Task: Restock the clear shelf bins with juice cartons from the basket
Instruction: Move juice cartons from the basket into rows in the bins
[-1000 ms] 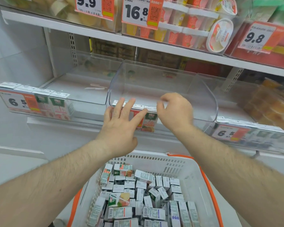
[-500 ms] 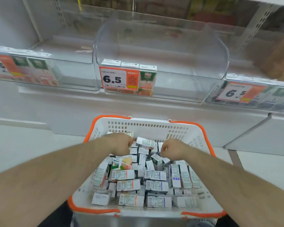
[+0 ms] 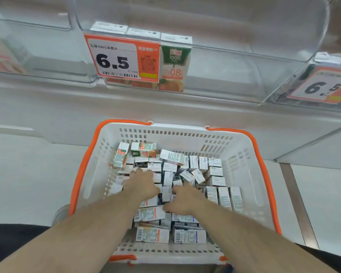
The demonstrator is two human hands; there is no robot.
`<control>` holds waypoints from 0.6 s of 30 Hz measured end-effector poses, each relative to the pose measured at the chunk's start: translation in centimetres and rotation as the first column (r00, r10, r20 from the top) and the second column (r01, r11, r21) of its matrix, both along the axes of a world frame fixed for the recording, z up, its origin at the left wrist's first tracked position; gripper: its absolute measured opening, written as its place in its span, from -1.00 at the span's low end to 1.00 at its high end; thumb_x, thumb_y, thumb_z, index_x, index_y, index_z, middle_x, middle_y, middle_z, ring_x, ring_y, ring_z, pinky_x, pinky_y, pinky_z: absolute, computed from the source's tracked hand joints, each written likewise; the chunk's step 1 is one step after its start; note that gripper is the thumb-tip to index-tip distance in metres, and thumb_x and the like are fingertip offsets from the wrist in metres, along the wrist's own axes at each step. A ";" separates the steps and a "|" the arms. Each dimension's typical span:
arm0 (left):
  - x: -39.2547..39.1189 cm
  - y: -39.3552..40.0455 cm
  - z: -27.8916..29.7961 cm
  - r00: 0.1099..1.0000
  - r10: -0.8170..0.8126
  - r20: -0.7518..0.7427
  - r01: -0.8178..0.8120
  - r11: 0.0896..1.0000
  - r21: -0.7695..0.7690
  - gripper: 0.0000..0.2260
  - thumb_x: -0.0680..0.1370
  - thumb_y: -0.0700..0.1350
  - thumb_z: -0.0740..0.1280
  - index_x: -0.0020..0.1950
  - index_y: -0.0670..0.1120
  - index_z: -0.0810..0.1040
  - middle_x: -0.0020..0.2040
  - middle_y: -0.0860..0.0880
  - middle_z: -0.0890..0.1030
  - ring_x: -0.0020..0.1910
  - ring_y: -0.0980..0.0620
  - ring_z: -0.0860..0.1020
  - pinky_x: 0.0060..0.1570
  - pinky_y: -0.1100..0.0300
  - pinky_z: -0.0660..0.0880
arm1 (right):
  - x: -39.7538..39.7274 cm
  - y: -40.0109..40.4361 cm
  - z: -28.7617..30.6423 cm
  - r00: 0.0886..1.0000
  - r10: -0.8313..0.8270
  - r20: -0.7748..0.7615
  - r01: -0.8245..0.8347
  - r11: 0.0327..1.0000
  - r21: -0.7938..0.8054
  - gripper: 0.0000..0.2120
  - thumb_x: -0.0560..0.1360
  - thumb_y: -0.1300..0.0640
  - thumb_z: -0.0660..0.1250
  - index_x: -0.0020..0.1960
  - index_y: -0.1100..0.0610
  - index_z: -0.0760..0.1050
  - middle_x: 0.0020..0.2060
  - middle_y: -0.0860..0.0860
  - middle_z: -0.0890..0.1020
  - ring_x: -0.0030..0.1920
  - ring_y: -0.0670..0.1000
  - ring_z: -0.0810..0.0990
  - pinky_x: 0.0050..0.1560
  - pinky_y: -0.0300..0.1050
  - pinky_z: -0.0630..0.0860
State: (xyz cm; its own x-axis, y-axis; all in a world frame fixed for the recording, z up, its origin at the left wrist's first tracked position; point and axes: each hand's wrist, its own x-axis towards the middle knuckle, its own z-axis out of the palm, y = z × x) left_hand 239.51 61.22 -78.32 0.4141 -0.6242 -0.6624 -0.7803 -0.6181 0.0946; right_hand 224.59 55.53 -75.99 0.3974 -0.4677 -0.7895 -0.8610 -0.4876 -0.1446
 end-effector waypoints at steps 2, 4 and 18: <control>0.2 -0.1 0.0 0.999 0.045 -0.002 -0.045 0.999 -0.026 -0.48 0.42 0.17 0.33 0.35 0.06 0.37 0.32 -0.08 0.39 0.33 -0.12 0.32 0.13 -0.06 0.47 | 0.0 -0.2 -0.1 0.999 -0.049 0.018 0.049 0.999 0.009 -0.37 0.44 -0.26 0.26 0.41 0.05 0.37 0.41 0.14 0.27 0.29 0.20 0.43 0.11 0.02 0.46; 0.5 -0.1 0.3 0.996 0.084 -0.017 -0.085 0.993 -0.080 -0.52 0.42 0.15 0.31 0.31 0.05 0.40 0.23 -0.05 0.46 0.27 -0.10 0.37 0.09 -0.03 0.51 | -0.4 -0.6 0.4 0.986 -0.123 0.111 0.123 0.992 0.006 -0.60 0.45 -0.17 0.23 0.13 0.07 0.50 0.23 0.12 0.43 0.13 0.14 0.52 -0.01 -0.04 0.48; 2.3 -3.3 18.9 -0.080 0.293 -0.953 -0.763 0.597 0.248 -0.76 0.42 0.06 0.32 -0.30 -0.10 0.51 -0.28 -0.16 0.55 -0.35 -0.09 0.52 -0.18 0.09 0.43 | -2.6 -7.1 19.7 0.347 -0.871 0.348 0.529 0.488 0.694 -0.47 0.56 -0.34 0.09 -0.18 0.07 0.56 -0.38 0.06 0.58 -0.40 0.08 0.56 -0.34 -0.18 0.43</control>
State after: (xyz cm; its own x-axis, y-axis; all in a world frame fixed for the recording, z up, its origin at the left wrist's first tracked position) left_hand 241.84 57.92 -59.38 0.0182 -0.7458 -0.6660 0.5950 -0.5272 0.6066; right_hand 221.96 48.40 -56.32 0.5021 -0.5295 -0.6838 -0.4447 0.5200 -0.7292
